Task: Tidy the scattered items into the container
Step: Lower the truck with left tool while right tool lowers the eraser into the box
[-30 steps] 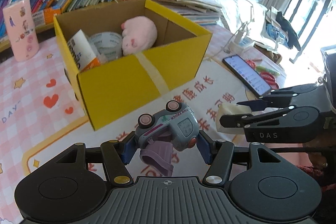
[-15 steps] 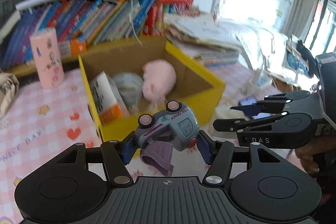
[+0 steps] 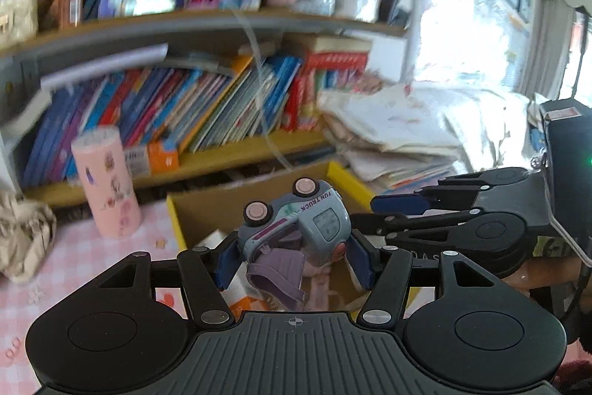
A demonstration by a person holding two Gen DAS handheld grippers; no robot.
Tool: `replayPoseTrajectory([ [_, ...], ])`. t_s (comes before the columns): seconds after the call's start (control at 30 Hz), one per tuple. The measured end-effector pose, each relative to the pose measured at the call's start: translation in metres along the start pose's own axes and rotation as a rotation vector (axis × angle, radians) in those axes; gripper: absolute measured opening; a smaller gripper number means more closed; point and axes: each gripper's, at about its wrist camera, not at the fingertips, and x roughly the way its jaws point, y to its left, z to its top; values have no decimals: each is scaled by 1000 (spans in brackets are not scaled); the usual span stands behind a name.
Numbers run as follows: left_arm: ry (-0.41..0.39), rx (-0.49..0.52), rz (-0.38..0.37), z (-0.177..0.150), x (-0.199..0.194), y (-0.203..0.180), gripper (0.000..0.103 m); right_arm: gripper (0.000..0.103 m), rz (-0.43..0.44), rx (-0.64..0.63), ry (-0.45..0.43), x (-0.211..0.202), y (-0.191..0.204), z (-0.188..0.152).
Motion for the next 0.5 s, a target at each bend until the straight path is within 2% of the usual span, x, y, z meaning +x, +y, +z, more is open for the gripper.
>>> replayPoseTrajectory([
  [0.13, 90, -26, 40, -12, 33, 10, 60, 21, 19, 26, 85, 32, -7, -8],
  [0.27, 141, -22, 46, -21, 53, 15, 60, 21, 30, 43, 156, 52, -11, -21],
  [0.43, 193, -2, 55, -26, 72, 16, 60, 21, 32, 47, 198, 68, -14, -30],
  [0.5, 196, 48, 59, -26, 78, 12, 60, 21, 30, 40, 201, 71, -16, -30],
])
